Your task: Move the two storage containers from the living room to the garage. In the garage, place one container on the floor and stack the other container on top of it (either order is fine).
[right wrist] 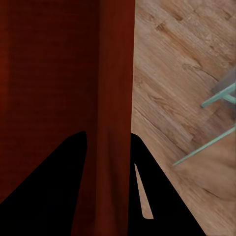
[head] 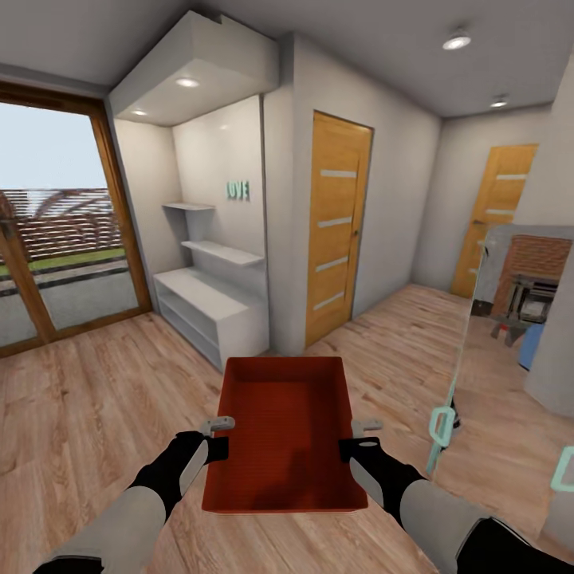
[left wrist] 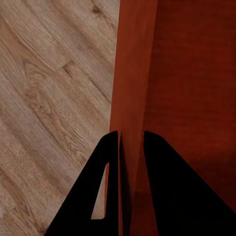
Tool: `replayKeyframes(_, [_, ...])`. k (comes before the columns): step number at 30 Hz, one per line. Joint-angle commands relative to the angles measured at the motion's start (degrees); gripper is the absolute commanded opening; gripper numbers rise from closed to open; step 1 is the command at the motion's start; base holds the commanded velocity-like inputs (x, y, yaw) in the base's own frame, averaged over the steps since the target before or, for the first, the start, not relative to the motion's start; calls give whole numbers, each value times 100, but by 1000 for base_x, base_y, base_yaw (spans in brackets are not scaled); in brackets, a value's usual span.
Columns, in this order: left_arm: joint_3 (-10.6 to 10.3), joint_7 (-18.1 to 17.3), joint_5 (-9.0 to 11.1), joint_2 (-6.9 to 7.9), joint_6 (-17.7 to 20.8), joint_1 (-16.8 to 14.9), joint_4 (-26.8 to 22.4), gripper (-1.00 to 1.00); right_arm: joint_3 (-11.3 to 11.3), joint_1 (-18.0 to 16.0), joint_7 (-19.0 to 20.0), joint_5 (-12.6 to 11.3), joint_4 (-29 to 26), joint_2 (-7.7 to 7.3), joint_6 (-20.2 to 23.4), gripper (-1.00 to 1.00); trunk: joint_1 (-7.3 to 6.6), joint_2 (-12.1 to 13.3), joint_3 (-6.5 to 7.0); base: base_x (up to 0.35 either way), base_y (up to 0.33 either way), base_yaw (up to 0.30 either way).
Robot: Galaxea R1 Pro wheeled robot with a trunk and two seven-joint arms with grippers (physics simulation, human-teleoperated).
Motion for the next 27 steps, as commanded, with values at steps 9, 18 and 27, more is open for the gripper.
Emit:
replayKeyframes(9, [27, 71, -7, 4, 34, 3, -2, -100, -36, -5, 4, -4, -91, -3, -293, -100, 5, -4, -3, 320, 0, 0])
replayKeyframes(18, [27, 71, -6, 4, 34, 3, -2, -100, -36, -5, 4, -4, -91, -4, -293, -100, 5, -4, -3, 320, 0, 0])
replayKeyframes(27, [27, 71, -3, 4, 34, 3, -2, -100, -36, -5, 8, -4, -91, -1, -293, -100, 5, -4, -3, 320, 0, 0])
